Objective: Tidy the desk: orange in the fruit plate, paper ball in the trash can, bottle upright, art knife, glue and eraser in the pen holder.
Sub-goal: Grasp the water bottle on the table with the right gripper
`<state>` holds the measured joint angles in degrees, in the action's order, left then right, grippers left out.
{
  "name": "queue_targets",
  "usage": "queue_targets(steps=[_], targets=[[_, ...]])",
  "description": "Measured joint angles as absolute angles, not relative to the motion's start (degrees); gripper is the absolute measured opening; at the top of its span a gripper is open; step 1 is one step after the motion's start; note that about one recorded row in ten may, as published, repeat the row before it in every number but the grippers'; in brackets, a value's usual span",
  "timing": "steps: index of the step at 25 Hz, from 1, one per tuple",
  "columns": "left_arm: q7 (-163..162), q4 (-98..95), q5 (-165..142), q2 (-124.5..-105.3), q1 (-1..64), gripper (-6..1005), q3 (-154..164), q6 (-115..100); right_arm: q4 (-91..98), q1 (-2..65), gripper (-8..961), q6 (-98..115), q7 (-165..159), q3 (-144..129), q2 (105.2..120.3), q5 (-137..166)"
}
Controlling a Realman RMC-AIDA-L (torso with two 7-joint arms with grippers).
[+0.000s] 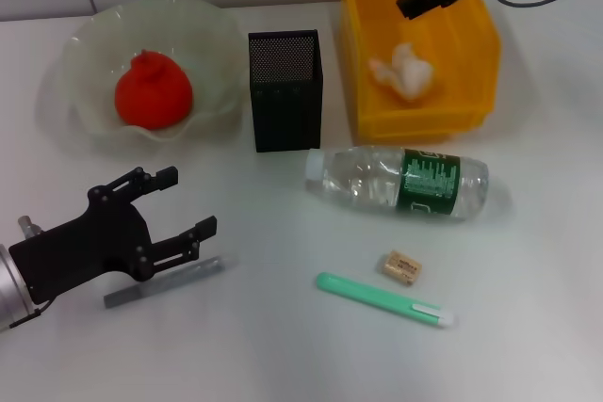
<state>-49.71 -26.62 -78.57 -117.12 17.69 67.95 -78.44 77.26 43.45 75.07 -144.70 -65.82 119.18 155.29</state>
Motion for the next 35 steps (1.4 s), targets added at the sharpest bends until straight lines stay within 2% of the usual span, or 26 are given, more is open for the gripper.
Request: queue_targets(steps=[7, 10, 17, 35], targets=[[-50.1, -26.6, -78.5, -117.08, 17.6, 831, 67.8, -78.7, 92.6, 41.4, 853, 103.2, -136.8, -64.9, 118.57, 149.0], [-50.1, -26.6, -78.5, -117.13, 17.9, 831, 67.8, -78.6, 93.3, 40.8, 852, 105.9, -134.8, -65.5, 118.68, 149.3], [-50.2, -26.5, -78.5, -117.22, 18.1, 830, 68.1, -78.4, 93.0, 36.7, 852, 105.1, -127.3, -74.5, 119.03, 152.9], [-50.2, -26.3, -78.6, -117.43, 17.6, 830, 68.2, -78.7, 91.4, 35.8, 853, 99.0, -128.7, -82.1, 119.36, 155.5]])
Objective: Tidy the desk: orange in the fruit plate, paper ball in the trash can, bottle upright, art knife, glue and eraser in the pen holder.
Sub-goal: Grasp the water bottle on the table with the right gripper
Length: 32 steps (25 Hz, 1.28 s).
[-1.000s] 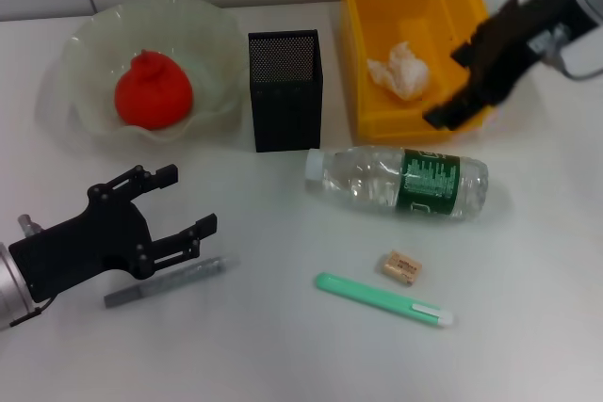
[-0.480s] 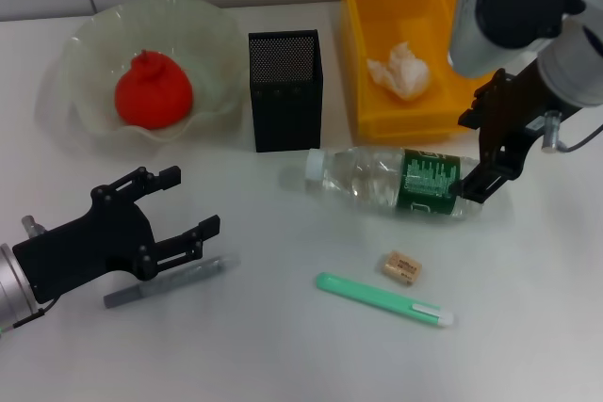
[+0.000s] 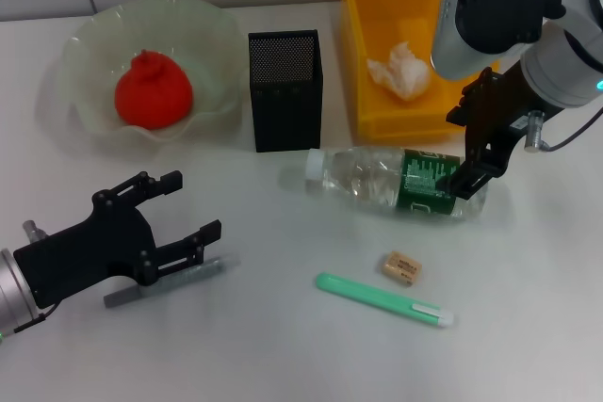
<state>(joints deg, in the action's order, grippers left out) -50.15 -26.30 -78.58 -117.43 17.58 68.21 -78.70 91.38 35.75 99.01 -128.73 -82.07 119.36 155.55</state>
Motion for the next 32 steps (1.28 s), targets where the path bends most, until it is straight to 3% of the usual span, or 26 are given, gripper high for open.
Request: queue_targets(steps=[32], targets=[[-50.0, -26.2, -78.8, -117.52, 17.9, 830, 69.0, -78.4, 79.0, 36.6, 853, 88.1, -131.3, -88.3, 119.39, 155.7]])
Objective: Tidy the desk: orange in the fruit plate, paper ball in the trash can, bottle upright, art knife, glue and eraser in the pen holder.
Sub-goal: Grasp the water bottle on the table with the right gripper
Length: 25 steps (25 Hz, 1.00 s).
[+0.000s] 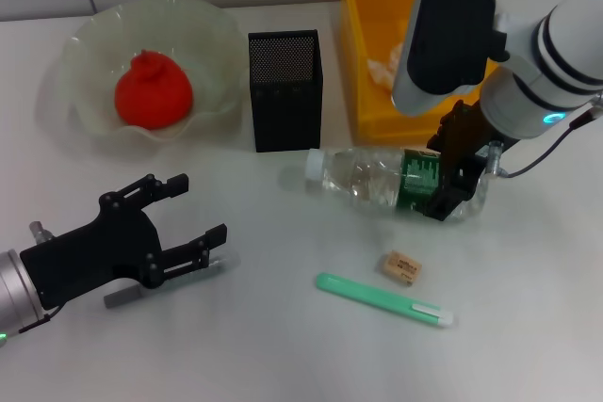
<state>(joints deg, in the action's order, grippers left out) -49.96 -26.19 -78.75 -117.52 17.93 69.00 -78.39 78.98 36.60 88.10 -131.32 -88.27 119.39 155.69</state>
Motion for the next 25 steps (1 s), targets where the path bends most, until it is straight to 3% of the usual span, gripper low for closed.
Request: queue_targets(steps=[25], targets=[[-50.2, -26.1, -78.7, -117.6, 17.8, 830, 69.1, -78.4, 76.5, 36.9, 852, 86.0, -132.1, -89.3, 119.45, 155.7]])
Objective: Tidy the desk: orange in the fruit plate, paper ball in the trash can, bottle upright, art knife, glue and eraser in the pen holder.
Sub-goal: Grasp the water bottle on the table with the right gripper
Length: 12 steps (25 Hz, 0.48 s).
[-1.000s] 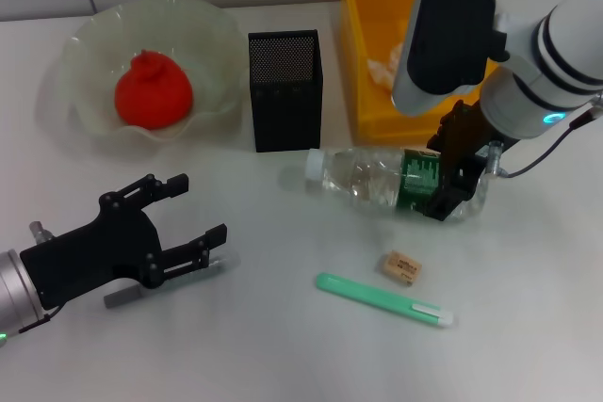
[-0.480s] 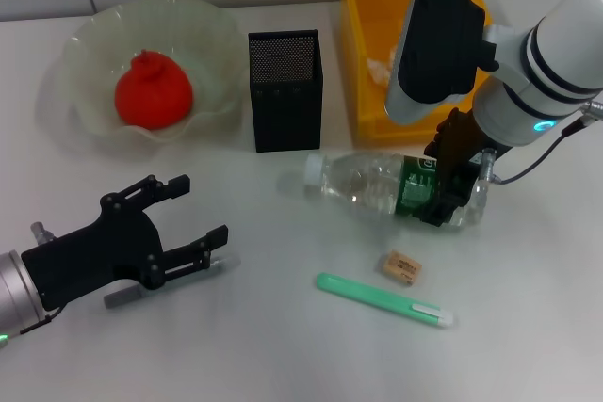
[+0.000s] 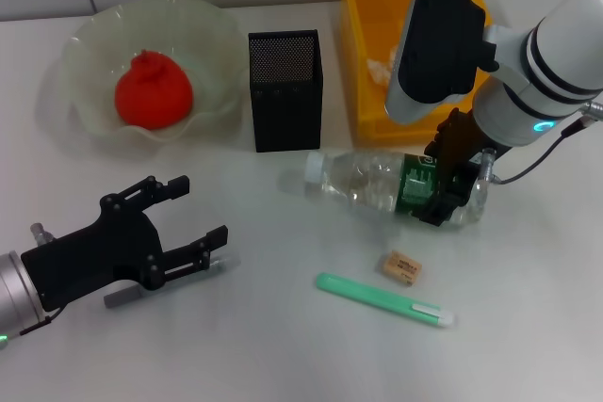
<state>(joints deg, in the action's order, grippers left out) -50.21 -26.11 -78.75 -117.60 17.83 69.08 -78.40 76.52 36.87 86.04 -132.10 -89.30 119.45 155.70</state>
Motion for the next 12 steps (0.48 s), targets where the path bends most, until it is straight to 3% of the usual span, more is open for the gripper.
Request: queue_targets(steps=[12], targets=[[-50.1, -26.1, -78.7, -117.72, 17.8, 830, 69.1, -78.4, 76.1, 36.9, 852, 85.7, -132.1, -89.3, 119.44, 155.7]])
